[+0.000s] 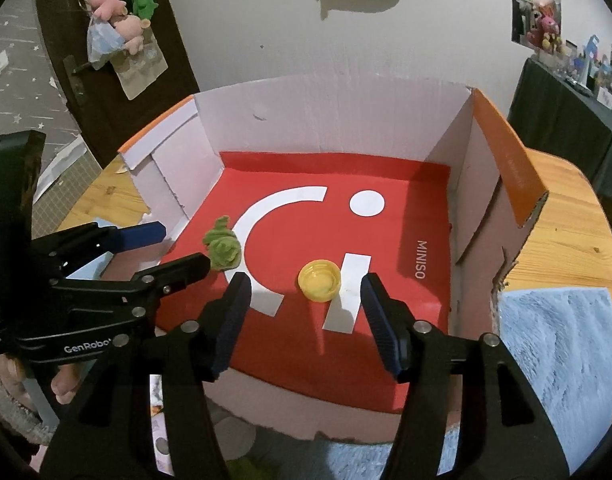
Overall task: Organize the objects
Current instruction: 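Withdraw both open tools from the box back toward the remaining items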
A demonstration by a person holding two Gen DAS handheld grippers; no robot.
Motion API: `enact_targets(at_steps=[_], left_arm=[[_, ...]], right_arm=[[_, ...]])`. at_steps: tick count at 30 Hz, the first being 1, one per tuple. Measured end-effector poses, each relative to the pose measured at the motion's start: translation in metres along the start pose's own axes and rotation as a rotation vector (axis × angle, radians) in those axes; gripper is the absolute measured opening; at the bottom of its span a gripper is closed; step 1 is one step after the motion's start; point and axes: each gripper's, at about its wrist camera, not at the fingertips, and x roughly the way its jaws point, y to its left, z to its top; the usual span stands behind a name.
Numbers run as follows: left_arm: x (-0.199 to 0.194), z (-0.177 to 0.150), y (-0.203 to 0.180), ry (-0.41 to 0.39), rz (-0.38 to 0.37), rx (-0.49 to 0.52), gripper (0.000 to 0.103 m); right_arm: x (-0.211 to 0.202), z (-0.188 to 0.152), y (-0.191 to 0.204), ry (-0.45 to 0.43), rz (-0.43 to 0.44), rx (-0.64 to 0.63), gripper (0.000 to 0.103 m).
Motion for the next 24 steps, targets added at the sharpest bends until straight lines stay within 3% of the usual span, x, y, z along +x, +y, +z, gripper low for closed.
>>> enact_targets(at_steps=[3,6,13,16,24], left_arm=[[-0.003,-0.002,0.001,-0.006,-0.003,-0.007,0.068],[-0.008,-0.005,0.004,-0.014,-0.006,-0.021,0.074],[-0.019,-0.013,0.008,-0.044,0.001,-0.035,0.082],[-0.023,-0.017,0.006,-0.061,0.008,-0.029,0.085],[-0.036,-0.027,0.003,-0.100,0.020,-0.018,0.094]], right_arm=[[-0.006,-0.002,0.003,-0.017,0.000,-0.001,0.056],[-0.011,-0.003,0.005,-0.033,-0.002,-0.002,0.069],[-0.022,-0.010,0.010,-0.065,0.003,0.000,0.070],[-0.026,-0.012,0.013,-0.075,0.003,-0.002,0.079],[-0.037,-0.022,0.019,-0.103,0.018,0.004,0.079]])
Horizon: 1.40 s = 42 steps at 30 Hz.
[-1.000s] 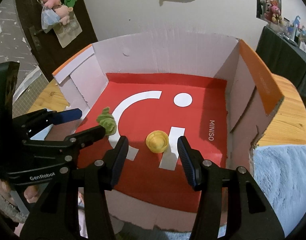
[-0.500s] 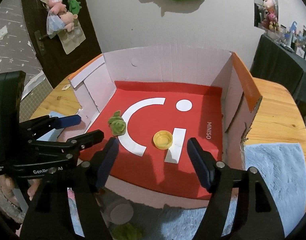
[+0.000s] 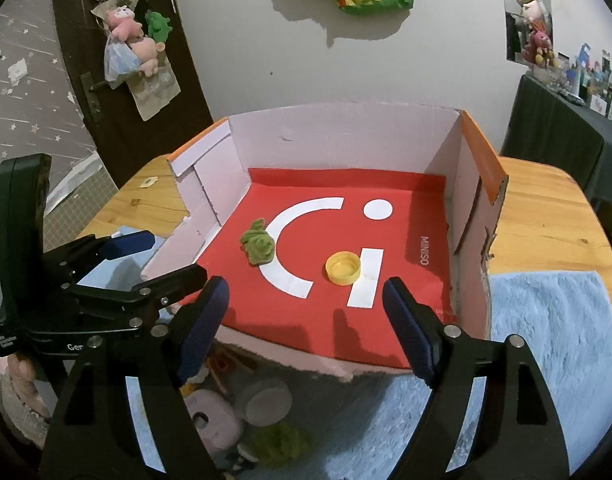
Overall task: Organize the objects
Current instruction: 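Withdraw both open tools from the box back toward the remaining items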
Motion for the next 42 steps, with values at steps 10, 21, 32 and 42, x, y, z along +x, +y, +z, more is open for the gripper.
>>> enact_targets(at_steps=[10,21,32,42], left_arm=[[-0.014,-0.015,-0.011,-0.013,0.005,0.014,0.099],[-0.025,-0.032,-0.017,-0.019,0.031,0.017,0.103],[-0.034,-0.049,-0.018,-0.009,0.007,0.002,0.103],[-0.042,-0.063,-0.024,-0.002,0.008,0.020,0.103]], right_arm=[[-0.017,-0.011,0.008,-0.042,-0.028,-0.002,0.092],[-0.029,-0.034,0.011,-0.069,-0.070,0.009,0.096],[-0.040,-0.050,0.017,-0.074,-0.083,-0.001,0.097],[-0.044,-0.066,0.021,-0.063,-0.087,0.000,0.097]])
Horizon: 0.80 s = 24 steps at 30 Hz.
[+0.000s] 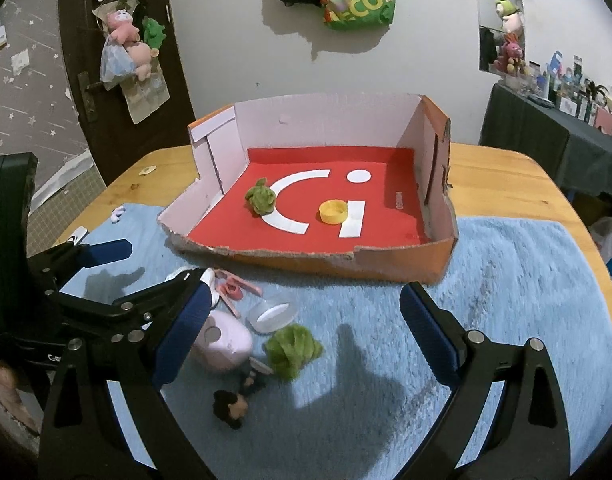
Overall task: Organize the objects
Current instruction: 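Withdraw both open tools from the box back toward the remaining items, then grasp the clear plastic box with the left tool while the right tool grasps another green bundle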
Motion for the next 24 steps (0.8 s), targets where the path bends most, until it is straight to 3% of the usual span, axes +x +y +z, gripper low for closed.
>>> enact_targets(at_steps=[6,14,22,24], left_arm=[[-0.003,-0.008,-0.003,0.000,-0.010,0.013,0.102],[-0.005,-0.015,0.000,0.011,-0.020,0.012,0.089],[-0.006,-0.024,-0.003,0.031,-0.043,0.027,0.072],[-0.006,-0.026,-0.003,0.038,-0.053,0.028,0.069]], right_arm=[[-0.001,-0.008,0.000,0.009,-0.015,-0.004,0.096],[-0.005,-0.017,0.005,0.006,-0.026,-0.026,0.095],[-0.002,-0.025,0.008,0.032,-0.022,-0.031,0.061],[-0.001,-0.026,0.006,0.044,-0.016,-0.022,0.060]])
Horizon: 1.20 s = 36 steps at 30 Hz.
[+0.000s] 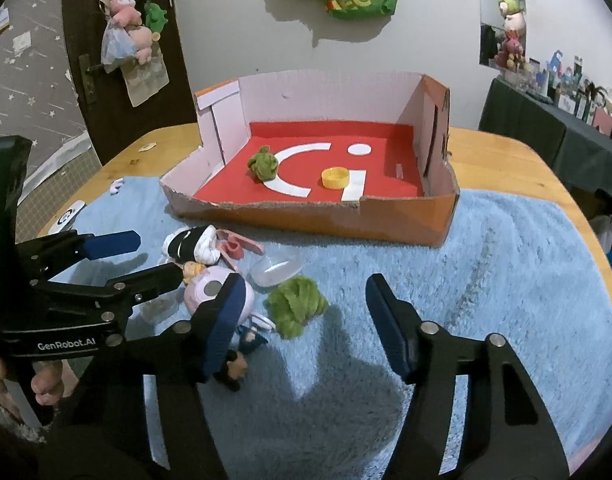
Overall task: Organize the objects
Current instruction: 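Grasp the clear plastic box with the left tool while the right tool grasps another green bundle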
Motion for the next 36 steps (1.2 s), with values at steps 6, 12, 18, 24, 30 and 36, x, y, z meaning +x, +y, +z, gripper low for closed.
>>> enact_targets(at_steps=[6,12,18,24,30,36], left_arm=[[0.000,-0.009,-0.002,0.014,-0.006,0.014,0.066],[0.004,-0.015,-0.001,0.039,-0.030,0.009,0.059],[0.009,-0.020,-0.004,0.058,-0.044,0.015,0.049],[0.012,-0.023,-0.004,0.062,-0.040,0.016,0.042],[0.013,-0.023,-0.003,0.060,-0.046,0.010,0.041],[0.010,-0.022,-0.004,0.050,-0.052,0.011,0.041]], right_arm=[[0.004,-0.003,-0.001,0.018,0.000,0.006,0.053],[0.010,-0.005,-0.002,0.033,0.005,0.015,0.050],[0.018,-0.006,-0.003,0.050,0.017,0.027,0.046],[0.026,-0.006,-0.002,0.066,0.032,0.030,0.045],[0.033,-0.006,-0.005,0.078,0.041,0.042,0.038],[0.034,-0.007,-0.005,0.083,0.065,0.055,0.032]])
